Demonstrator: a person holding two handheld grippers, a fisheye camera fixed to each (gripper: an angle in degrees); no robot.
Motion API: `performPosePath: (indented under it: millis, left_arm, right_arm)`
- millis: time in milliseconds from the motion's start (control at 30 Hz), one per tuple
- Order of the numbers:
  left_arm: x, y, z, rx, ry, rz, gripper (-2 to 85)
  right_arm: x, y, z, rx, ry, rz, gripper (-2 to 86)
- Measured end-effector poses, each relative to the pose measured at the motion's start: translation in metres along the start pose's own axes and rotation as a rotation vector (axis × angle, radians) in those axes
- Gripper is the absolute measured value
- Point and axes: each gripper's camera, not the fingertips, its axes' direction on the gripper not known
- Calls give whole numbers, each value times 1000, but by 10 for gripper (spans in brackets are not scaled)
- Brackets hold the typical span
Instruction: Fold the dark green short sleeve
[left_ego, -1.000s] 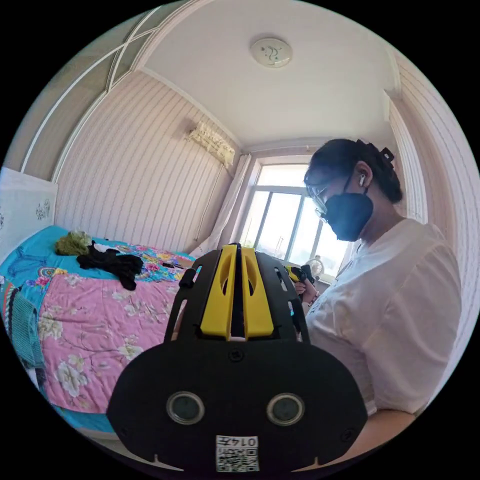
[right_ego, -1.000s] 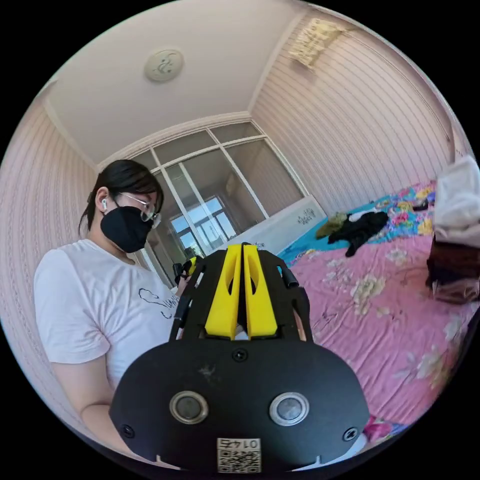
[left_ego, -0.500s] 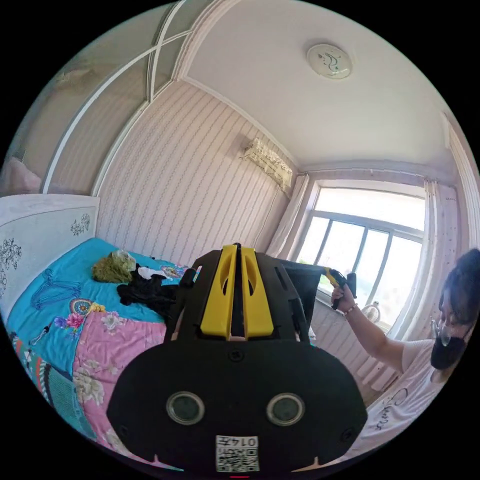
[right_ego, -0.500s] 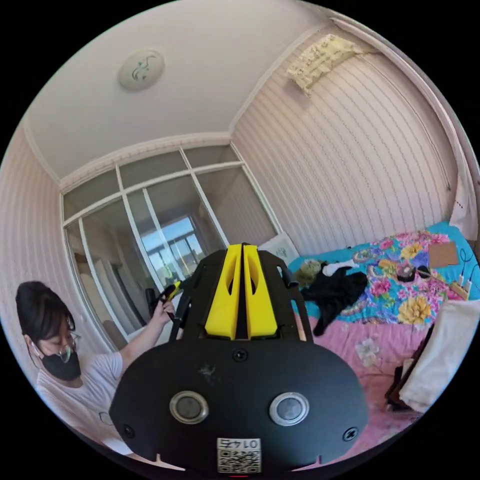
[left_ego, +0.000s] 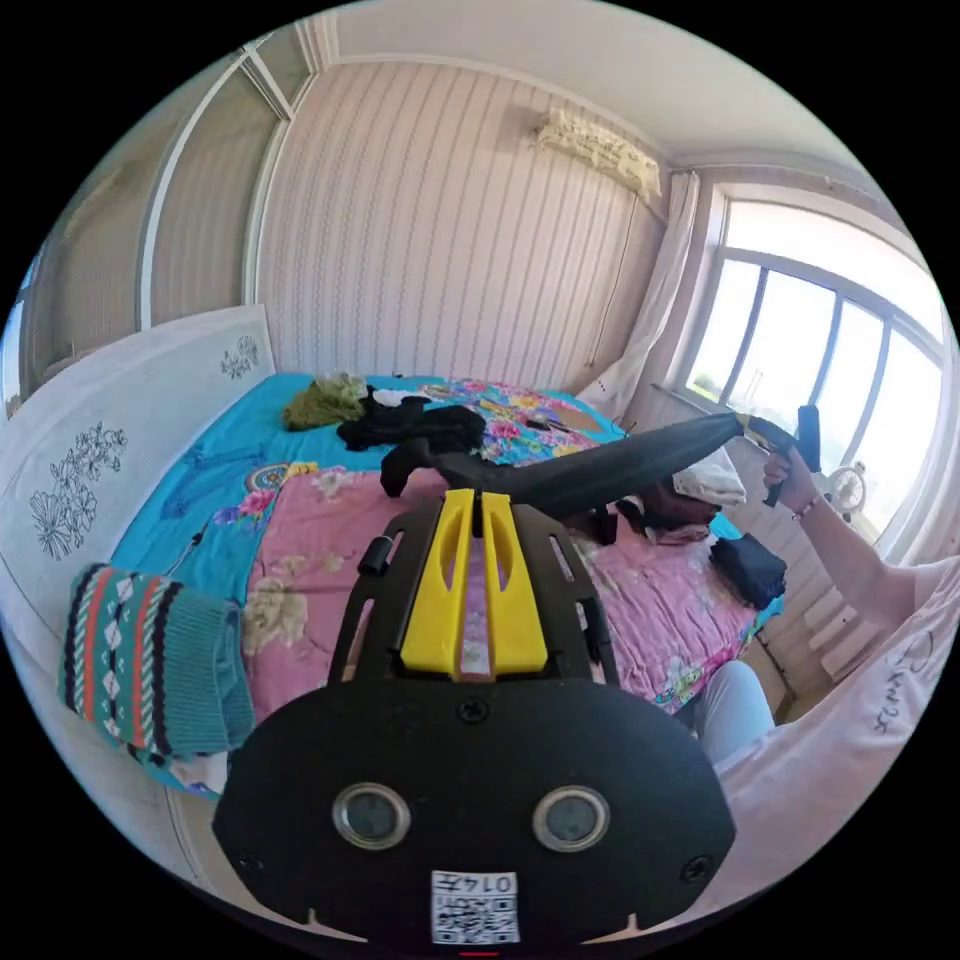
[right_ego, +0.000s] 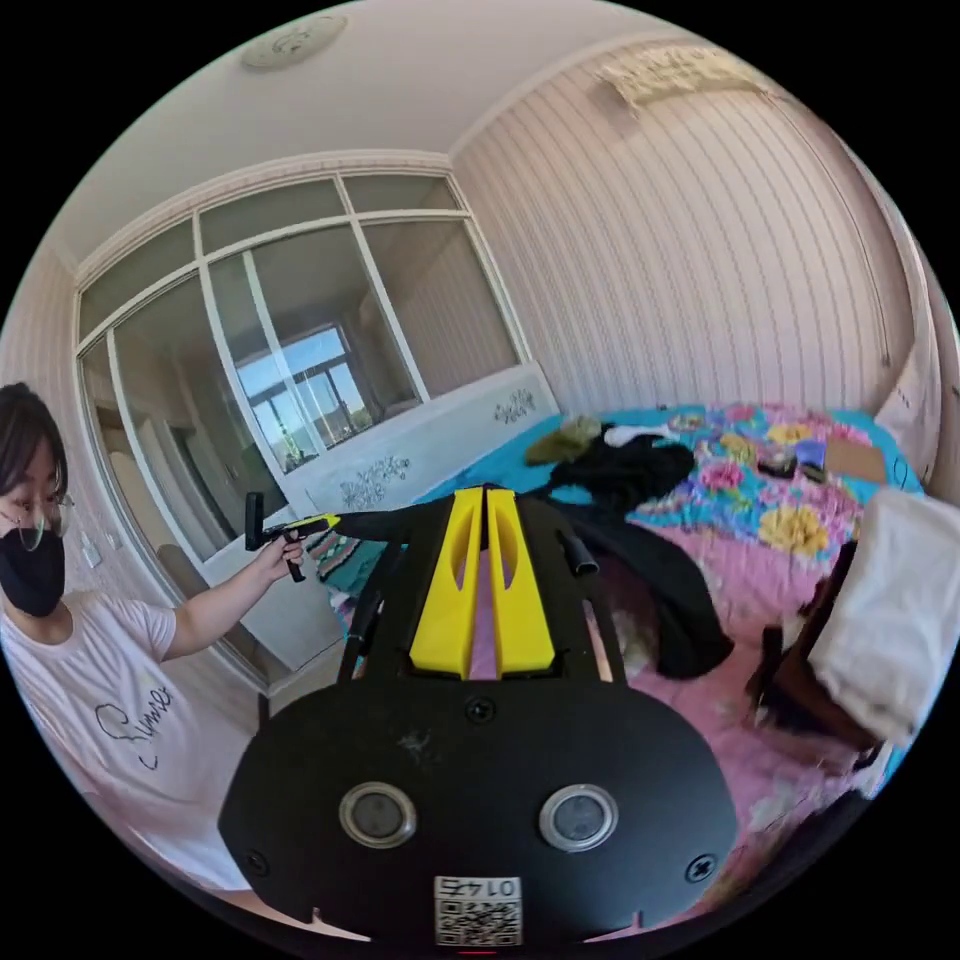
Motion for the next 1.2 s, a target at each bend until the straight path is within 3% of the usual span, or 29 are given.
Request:
performPosePath:
  millis: [200,400,867,1067,1200]
  left_arm:
    - [-37,143,95,-334,7,-196,-9]
    - [-54,201,125,-524,11,-246,-9]
    - [-112,234,92,-546,79,-336,-10]
    - [-136,239,91,-539,106,-396,-10]
    - [-150,236,78,-538,125,-399,-7]
  right_arm:
    - [83,167,79,-250,-45,478,0]
    - [91,236,109,-509,86,534,0]
    - [82,285,136,-608,81,600,0]
    - [86,294,171,-636,177,645,1]
    - [78,296,183,-719,308,549,2]
